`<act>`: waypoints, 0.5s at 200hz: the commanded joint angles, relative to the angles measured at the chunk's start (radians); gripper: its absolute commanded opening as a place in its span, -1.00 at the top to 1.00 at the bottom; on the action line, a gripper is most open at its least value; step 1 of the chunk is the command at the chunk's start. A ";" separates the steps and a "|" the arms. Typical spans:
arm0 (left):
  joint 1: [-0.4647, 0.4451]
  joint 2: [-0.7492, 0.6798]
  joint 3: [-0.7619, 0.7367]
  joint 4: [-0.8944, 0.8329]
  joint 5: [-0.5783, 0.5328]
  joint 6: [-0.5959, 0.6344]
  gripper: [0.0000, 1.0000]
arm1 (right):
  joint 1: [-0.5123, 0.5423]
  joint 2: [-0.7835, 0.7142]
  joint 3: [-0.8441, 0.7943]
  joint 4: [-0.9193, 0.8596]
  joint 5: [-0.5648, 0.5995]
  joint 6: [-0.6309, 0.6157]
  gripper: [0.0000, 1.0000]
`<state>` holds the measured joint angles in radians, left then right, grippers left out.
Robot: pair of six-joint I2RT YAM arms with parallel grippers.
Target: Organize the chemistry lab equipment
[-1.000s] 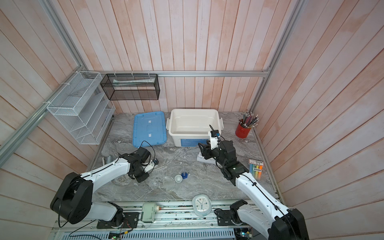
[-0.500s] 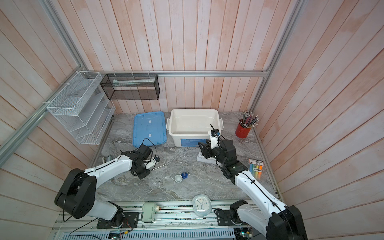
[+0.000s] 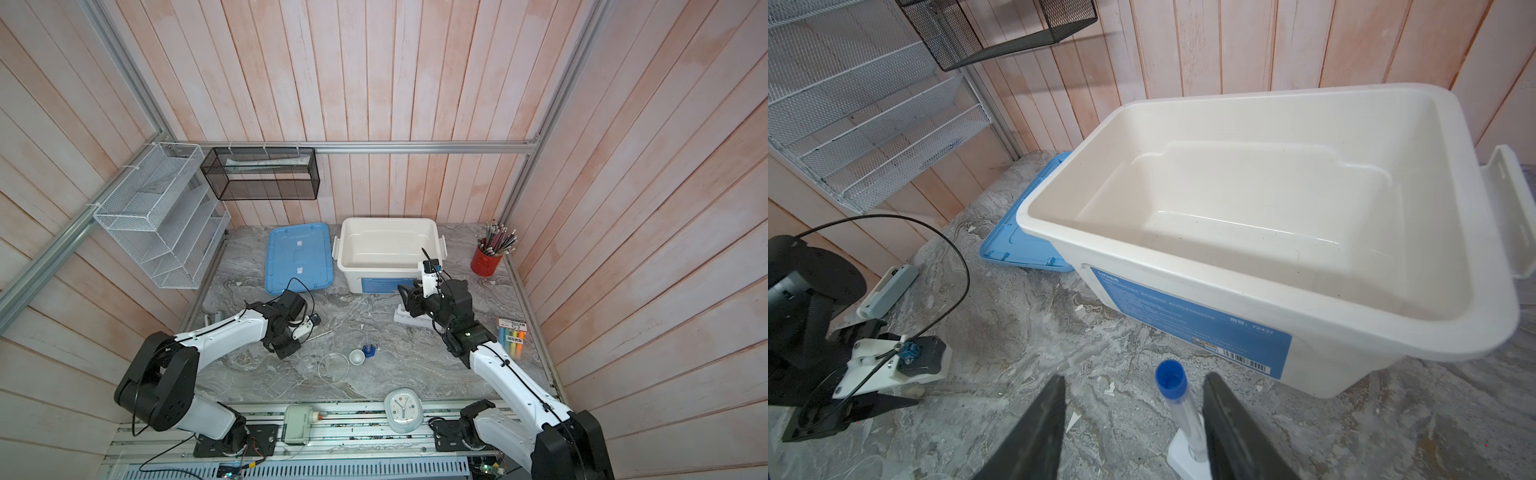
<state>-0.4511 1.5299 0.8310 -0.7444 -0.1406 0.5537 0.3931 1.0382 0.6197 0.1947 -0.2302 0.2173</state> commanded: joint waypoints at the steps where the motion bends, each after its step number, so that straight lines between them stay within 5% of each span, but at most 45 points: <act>1: -0.011 0.021 -0.013 0.000 -0.020 0.018 0.27 | -0.011 -0.001 -0.019 0.021 -0.013 0.014 -0.08; 100: -0.026 0.016 -0.013 0.017 -0.017 0.018 0.49 | -0.019 0.016 -0.021 0.020 -0.019 0.018 -0.06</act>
<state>-0.4725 1.5539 0.8299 -0.7429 -0.1589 0.5648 0.3767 1.0405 0.6067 0.2024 -0.2321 0.2249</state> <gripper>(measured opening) 0.265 0.533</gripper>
